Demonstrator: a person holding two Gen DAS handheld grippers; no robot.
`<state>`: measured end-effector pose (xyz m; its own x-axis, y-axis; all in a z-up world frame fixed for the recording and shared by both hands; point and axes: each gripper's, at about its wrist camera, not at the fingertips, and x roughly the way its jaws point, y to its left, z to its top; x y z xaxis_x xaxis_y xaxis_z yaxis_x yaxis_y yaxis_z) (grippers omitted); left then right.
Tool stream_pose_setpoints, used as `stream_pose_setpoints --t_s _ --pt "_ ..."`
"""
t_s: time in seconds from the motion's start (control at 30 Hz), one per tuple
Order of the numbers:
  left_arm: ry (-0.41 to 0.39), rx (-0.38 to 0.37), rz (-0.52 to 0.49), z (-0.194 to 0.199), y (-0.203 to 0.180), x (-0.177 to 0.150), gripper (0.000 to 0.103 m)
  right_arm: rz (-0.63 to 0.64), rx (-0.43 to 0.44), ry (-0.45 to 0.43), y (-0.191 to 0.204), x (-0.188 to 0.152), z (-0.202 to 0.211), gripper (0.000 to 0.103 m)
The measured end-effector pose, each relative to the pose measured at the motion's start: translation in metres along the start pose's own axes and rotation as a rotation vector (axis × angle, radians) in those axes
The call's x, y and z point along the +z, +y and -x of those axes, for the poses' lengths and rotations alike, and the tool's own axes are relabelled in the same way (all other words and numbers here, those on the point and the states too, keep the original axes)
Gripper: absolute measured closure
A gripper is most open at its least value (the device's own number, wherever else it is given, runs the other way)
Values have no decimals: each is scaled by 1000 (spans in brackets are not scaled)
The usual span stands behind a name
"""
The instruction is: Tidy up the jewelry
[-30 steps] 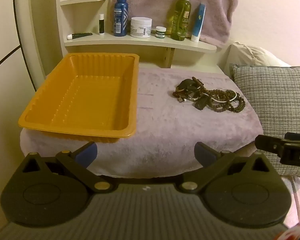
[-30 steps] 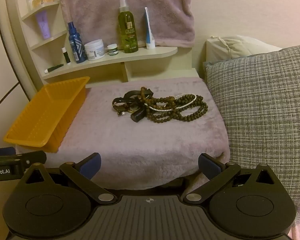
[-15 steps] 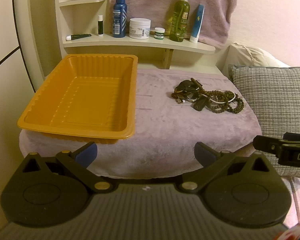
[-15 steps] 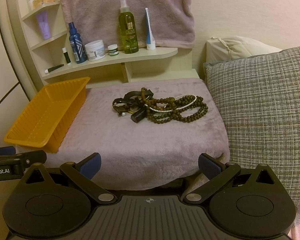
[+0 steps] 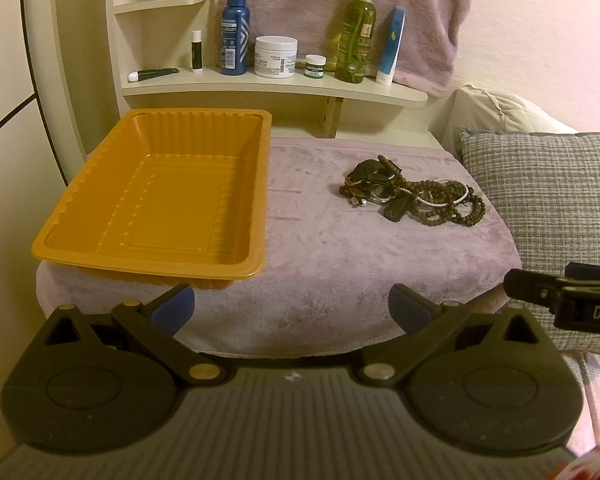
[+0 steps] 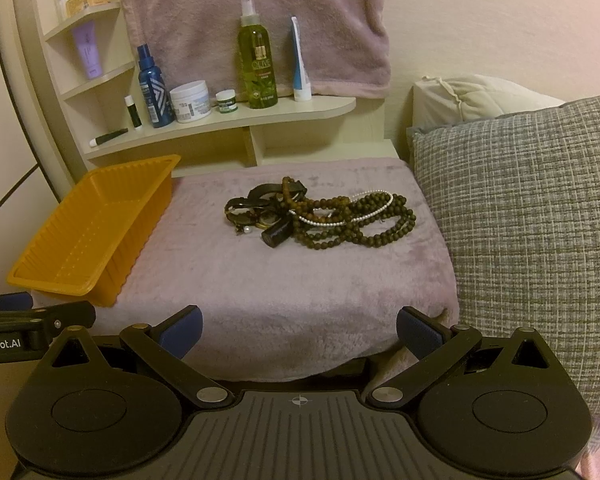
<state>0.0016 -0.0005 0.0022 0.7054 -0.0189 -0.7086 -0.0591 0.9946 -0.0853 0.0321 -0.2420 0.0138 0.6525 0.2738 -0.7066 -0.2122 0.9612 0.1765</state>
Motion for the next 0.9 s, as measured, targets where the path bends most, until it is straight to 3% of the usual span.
stream_pose_setpoints --t_s 0.9 --pt "5 -8 3 -2 -2 1 1 -2 0 -1 0 1 0 0"
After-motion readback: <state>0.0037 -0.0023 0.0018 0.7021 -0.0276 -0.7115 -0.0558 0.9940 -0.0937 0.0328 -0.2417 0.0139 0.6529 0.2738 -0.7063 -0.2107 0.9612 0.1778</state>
